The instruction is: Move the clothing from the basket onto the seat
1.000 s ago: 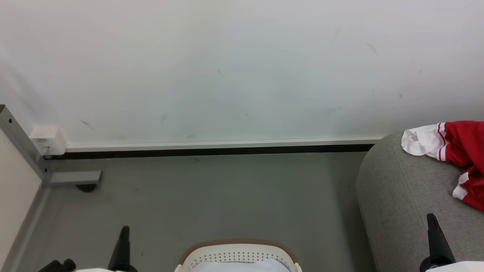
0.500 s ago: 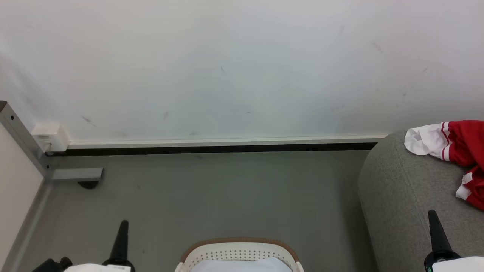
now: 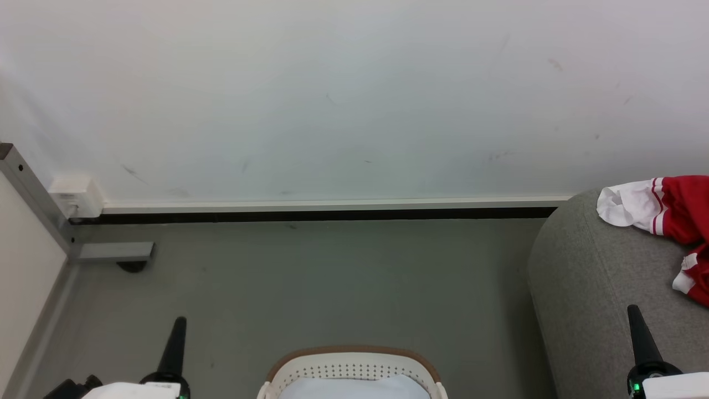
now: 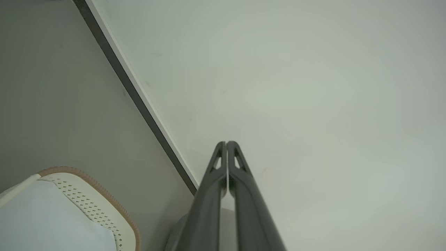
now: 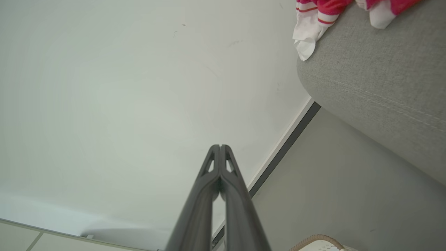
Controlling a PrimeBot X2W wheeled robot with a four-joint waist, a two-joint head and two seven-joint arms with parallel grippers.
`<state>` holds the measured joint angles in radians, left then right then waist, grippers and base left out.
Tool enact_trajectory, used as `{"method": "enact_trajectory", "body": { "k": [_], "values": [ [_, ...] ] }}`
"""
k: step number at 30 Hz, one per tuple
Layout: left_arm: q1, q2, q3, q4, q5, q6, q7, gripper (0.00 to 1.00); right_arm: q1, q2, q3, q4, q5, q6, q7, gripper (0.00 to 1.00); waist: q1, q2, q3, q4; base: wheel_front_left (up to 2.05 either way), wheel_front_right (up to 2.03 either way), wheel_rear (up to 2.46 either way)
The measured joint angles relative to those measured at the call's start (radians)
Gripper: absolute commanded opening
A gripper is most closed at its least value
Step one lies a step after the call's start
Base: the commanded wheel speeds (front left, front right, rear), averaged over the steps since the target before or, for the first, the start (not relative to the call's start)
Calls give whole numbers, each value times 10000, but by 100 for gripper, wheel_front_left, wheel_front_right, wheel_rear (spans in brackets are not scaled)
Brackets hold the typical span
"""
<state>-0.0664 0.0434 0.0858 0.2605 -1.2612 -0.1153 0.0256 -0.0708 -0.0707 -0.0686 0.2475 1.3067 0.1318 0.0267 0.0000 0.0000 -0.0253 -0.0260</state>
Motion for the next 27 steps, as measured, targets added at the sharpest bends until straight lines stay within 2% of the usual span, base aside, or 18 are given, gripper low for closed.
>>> {"method": "enact_trajectory", "body": {
  "k": [27],
  "values": [
    [-289, 12, 182, -54, -2144, -86, 564, 0, -286, 119, -297, 13, 1925, 0, 560, 0, 0, 0, 155, 154, 0, 0, 0]
  ]
}}
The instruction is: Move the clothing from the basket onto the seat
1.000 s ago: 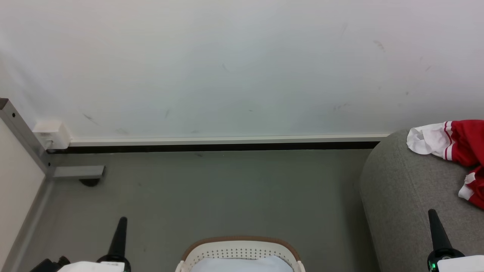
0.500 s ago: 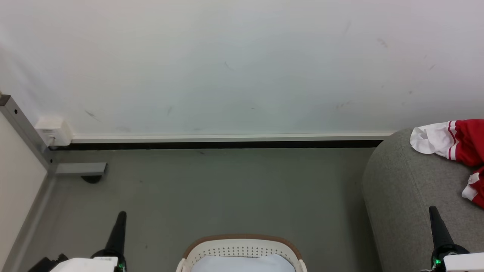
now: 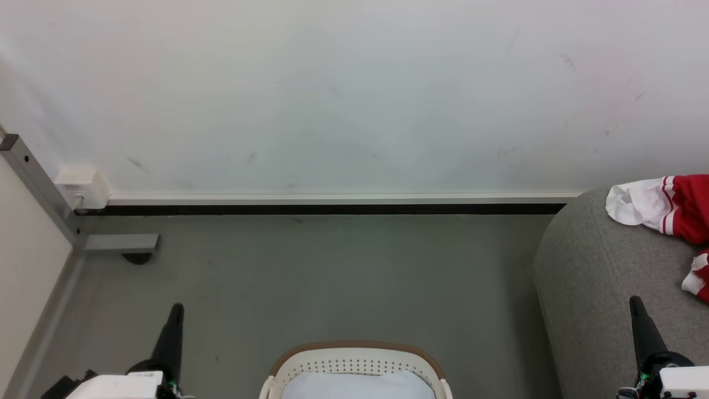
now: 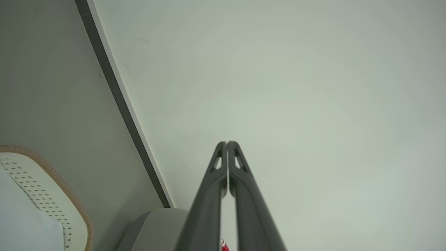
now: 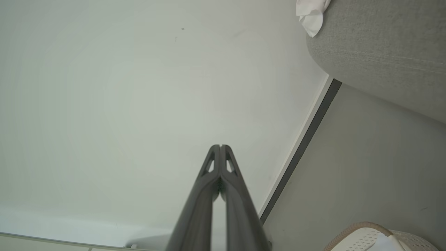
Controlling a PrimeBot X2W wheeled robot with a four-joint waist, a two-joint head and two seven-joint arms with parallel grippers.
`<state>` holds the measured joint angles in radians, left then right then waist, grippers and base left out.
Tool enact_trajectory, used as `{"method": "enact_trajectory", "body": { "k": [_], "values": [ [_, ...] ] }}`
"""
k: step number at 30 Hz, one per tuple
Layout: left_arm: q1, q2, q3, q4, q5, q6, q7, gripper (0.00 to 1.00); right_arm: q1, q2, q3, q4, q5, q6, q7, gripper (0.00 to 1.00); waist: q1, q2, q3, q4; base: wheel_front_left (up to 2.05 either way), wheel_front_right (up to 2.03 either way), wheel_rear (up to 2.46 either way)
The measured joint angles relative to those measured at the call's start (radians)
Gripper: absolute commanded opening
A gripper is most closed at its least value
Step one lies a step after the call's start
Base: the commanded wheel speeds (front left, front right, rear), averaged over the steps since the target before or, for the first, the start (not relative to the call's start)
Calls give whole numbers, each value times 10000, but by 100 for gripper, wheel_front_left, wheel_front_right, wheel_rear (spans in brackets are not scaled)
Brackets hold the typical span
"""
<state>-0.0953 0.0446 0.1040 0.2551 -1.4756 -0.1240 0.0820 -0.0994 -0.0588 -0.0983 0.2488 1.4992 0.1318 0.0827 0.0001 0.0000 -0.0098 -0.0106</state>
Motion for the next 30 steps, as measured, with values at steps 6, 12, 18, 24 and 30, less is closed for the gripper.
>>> {"method": "enact_trajectory", "body": {
  "k": [6, 12, 18, 24, 30],
  "values": [
    [-43, 4, 40, -10, -487, -4, 127, 0, -12, 25, -56, 2, 341, 0, 105, 0, 0, 0, 35, 35, 0, 0, 0],
    [-96, 8, 77, -21, -895, -21, 226, 0, -33, 54, -102, 4, 704, 0, 221, 0, 0, 0, 69, 69, 0, 0, 0],
    [-151, 12, 109, -29, -1241, -33, 322, 0, -77, 84, -153, 6, 1055, 0, 311, 0, 0, 0, 103, 103, 0, 0, 0],
    [-172, 15, 115, -33, -1292, -35, 324, 0, -128, 92, -163, 8, 1126, 0, 320, 0, 0, 0, 107, 107, 0, 0, 0],
    [-172, 15, 115, -33, -1292, -35, 324, 0, -128, 92, -163, 8, 1126, 0, 320, 0, 0, 0, 106, 107, 0, 0, 0]
  ]
}}
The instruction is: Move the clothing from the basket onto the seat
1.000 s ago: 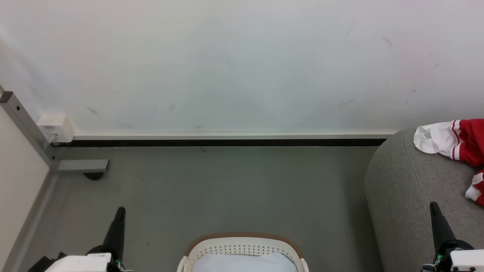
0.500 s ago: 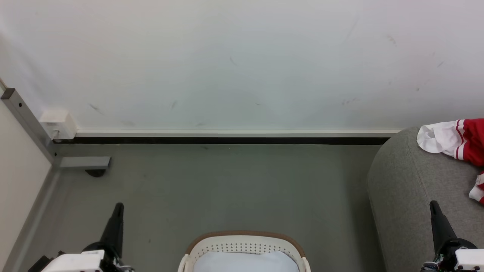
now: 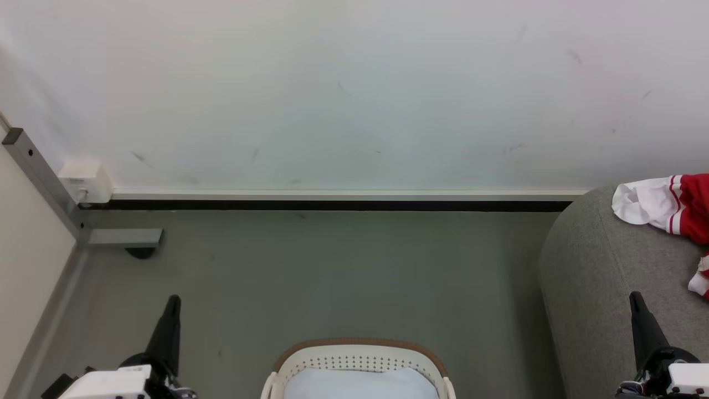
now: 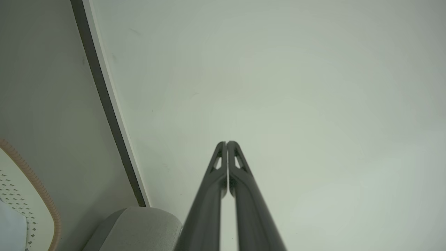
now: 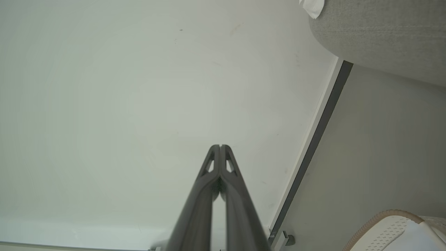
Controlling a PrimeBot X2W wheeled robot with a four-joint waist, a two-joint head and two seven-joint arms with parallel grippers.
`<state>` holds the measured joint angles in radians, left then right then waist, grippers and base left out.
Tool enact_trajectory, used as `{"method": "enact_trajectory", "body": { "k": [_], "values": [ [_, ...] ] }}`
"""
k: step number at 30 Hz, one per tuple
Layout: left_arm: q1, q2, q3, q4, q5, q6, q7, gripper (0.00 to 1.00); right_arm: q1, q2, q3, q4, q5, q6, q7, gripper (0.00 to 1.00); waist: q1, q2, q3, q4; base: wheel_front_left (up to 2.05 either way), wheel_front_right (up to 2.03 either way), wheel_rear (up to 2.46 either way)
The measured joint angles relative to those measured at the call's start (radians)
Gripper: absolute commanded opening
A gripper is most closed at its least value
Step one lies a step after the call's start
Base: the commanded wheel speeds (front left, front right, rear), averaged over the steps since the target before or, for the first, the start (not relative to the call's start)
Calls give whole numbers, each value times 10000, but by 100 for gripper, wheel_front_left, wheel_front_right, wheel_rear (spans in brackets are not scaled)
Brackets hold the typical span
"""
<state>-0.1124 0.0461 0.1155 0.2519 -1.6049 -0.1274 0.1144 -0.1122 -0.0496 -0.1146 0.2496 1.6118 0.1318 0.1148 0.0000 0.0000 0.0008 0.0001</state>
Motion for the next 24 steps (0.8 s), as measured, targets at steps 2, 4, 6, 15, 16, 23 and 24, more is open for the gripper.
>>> {"method": "enact_trajectory", "body": {
  "k": [2, 4, 6, 15, 16, 23, 24],
  "values": [
    [0, 0, 0, 0, 0, 0, 0, 0, 0, 0, 0, 0, 0, 0, 0, 0, 0, 0, 0, 0, 0, 0, 0],
    [0, 0, 0, 0, 0, 0, 0, 0, 0, 0, 0, 0, 0, 0, 0, 0, 0, 0, 0, 0, 0, 0, 0],
    [-1, 0, 0, 0, -2, 0, 0, 0, 0, 0, 0, 0, 0, 0, 0, 0, 0, 0, 0, 0, 0, 0, 0],
    [-1, 0, 0, 0, -2, 0, 0, 0, 0, 0, 0, 0, 0, 0, 0, 0, 0, 0, 0, 0, 0, 0, 0],
    [-1, 0, 0, 0, -2, 0, 0, 0, 0, 0, 0, 0, 0, 0, 0, 0, 0, 0, 0, -1, 0, 0, 0],
    [-1, 0, 0, 0, -2, 0, 0, 0, -1, 0, 0, 0, 0, 0, 0, 0, 0, 0, -1, -1, 0, 0, 0],
    [-1, 0, 0, 0, -2, 0, 0, 0, -1, 0, 0, 0, 0, 0, 0, 0, 0, 0, 0, -1, 0, 0, 0]
  ]
}}
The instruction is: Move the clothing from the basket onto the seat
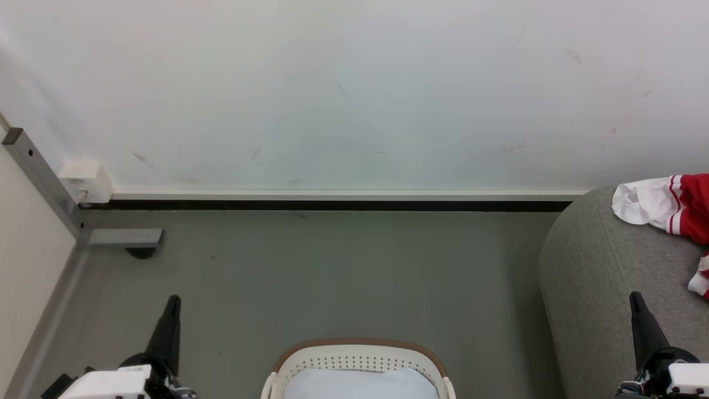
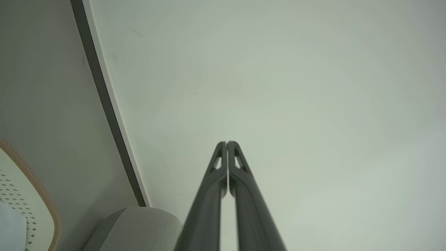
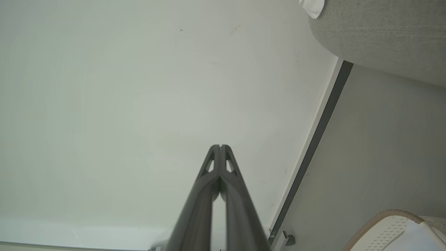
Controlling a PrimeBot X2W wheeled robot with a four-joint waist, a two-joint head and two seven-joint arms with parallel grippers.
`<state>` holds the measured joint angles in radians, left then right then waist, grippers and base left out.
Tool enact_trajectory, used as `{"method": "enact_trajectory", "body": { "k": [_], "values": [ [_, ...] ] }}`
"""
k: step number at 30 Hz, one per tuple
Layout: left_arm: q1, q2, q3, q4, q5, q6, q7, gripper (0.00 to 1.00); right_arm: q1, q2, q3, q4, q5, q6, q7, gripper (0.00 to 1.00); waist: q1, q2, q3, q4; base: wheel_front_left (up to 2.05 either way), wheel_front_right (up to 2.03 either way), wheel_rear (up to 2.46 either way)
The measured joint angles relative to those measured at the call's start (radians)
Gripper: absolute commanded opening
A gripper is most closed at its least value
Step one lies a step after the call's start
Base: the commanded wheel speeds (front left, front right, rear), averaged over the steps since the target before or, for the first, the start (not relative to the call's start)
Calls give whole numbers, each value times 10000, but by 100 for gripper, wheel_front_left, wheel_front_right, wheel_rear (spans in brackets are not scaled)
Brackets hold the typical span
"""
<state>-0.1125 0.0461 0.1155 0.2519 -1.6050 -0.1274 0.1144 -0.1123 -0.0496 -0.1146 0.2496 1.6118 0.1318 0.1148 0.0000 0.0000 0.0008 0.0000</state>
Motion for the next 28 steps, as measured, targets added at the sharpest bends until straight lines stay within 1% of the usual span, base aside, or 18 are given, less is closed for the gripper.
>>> {"method": "enact_trajectory", "body": {
  "k": [28],
  "values": [
    [0, 0, 0, -2, 0, 0, 0, 0, 0, 2, -2, 0, 0, 0, 0, 0, 0, 0, 0, 0, 0, 0, 0]
  ]
}}
